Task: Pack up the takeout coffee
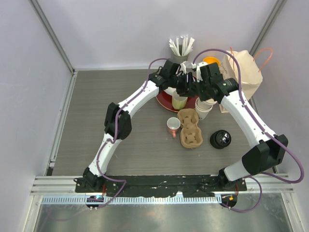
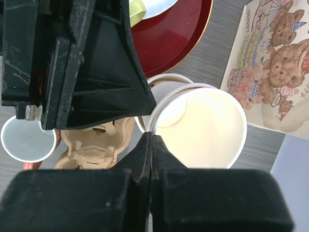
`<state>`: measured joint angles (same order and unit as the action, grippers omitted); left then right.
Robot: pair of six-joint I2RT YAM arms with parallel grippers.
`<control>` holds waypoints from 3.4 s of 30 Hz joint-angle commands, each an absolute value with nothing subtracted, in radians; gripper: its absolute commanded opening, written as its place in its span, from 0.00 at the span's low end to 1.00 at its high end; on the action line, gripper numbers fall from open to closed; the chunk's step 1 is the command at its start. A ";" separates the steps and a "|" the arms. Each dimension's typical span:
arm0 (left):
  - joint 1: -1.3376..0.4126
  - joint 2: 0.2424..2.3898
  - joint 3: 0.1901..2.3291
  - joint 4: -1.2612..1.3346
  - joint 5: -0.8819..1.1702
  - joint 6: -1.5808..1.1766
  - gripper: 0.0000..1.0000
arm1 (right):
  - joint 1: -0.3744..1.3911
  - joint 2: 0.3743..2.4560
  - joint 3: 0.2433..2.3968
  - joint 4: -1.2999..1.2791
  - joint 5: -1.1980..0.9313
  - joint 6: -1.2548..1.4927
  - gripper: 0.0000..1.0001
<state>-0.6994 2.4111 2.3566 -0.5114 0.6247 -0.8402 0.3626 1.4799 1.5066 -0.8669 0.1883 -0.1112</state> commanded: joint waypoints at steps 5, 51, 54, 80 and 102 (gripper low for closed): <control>-0.707 2.315 2.390 -0.502 0.654 -0.805 0.47 | 0.362 1.431 1.500 -0.827 0.192 -0.124 0.01; -0.703 2.329 2.335 -0.512 0.667 -0.828 0.41 | 0.359 1.427 1.496 -0.815 0.193 -0.115 0.01; -0.695 2.319 2.344 -0.520 0.654 -0.795 0.38 | 0.356 1.427 1.493 -0.815 0.190 -0.115 0.01; -0.696 2.322 2.376 -0.517 0.669 -0.805 0.40 | 0.347 1.443 1.493 -0.811 0.155 -0.110 0.01; -0.716 2.352 2.367 -0.491 0.667 -0.824 0.34 | 0.347 1.447 1.508 -0.819 0.140 -0.112 0.01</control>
